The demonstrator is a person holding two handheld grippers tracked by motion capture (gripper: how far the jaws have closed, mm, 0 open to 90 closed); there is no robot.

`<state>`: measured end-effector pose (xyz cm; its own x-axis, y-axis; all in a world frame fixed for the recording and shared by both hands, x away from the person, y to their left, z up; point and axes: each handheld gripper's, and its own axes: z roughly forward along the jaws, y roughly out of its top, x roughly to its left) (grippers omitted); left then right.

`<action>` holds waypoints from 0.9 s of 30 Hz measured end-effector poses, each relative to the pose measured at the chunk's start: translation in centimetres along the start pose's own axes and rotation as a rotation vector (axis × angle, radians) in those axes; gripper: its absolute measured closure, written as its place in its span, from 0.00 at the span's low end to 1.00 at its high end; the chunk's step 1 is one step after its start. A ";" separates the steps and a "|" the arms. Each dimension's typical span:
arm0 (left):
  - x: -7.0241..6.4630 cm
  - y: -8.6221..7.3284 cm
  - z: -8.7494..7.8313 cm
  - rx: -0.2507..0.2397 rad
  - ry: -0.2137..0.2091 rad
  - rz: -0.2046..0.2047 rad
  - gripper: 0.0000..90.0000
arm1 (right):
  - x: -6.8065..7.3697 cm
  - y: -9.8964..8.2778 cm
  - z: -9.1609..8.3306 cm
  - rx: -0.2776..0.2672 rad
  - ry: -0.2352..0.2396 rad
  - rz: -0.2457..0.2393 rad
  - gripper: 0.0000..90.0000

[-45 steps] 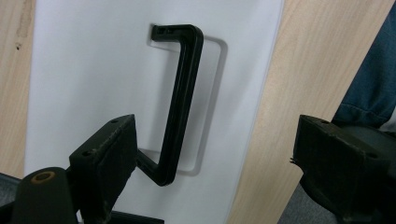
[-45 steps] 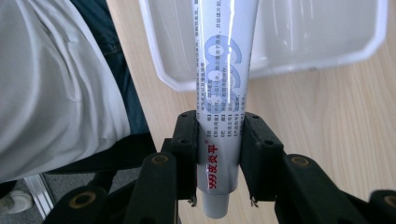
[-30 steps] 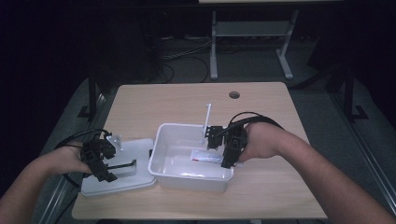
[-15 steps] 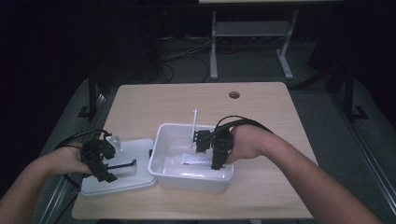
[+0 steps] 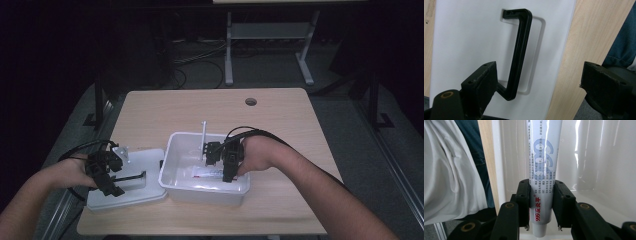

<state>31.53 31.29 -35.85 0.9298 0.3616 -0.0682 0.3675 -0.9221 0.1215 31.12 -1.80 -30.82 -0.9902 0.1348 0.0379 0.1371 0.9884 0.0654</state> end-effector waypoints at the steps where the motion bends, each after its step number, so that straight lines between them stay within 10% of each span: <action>1: 0.0 0.0 0.0 0.000 -0.003 -0.002 0.15 | 0.0 0.0 0.2 0.000 0.002 -0.002 0.76; 27: 0.0 -0.2 1.0 0.001 -0.018 -0.012 0.15 | -0.4 -0.2 4.7 0.035 -0.027 -0.037 0.76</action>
<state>31.48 31.35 -36.86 0.9249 0.3699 -0.0874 0.3784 -0.9179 0.1196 31.34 -1.77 -35.56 -0.9950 0.0991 0.0087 0.0994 0.9946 0.0314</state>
